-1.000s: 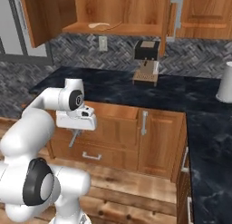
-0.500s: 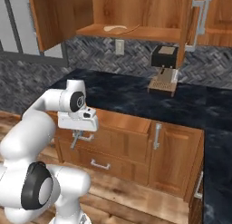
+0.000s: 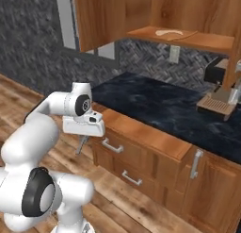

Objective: Organize the utensils by type. Pick up the wooden spoons from the counter and place them in the open cabinet. Then pick up the metallic utensils from the counter and place them in the open drawer.

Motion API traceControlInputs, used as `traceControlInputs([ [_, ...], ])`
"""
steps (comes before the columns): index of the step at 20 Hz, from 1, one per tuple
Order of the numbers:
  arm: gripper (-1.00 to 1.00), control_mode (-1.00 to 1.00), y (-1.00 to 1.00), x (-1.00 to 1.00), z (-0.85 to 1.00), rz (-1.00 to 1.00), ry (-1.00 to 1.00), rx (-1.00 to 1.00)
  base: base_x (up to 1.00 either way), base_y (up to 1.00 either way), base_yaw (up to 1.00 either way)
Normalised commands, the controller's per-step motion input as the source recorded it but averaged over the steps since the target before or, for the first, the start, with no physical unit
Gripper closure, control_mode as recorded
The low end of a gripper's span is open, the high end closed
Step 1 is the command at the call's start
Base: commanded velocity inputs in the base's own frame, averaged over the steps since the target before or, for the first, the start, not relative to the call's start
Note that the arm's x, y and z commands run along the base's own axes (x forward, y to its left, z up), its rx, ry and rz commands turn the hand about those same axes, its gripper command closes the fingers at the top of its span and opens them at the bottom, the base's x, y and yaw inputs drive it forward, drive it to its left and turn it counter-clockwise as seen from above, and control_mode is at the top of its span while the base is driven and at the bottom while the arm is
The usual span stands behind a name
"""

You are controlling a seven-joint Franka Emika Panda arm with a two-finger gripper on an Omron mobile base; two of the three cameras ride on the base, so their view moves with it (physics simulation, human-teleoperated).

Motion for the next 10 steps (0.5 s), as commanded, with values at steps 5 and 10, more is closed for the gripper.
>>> traceControlInputs([
  [5, 1.00, 1.00, 0.00, 0.00, 0.00, 0.00, 0.00, 0.00, 0.01, -0.60, 0.38],
  [10, 1.00, 1.00, 0.00, 0.00, 0.00, 0.00, 0.00, 0.00, 0.00, -0.67, 0.22],
])
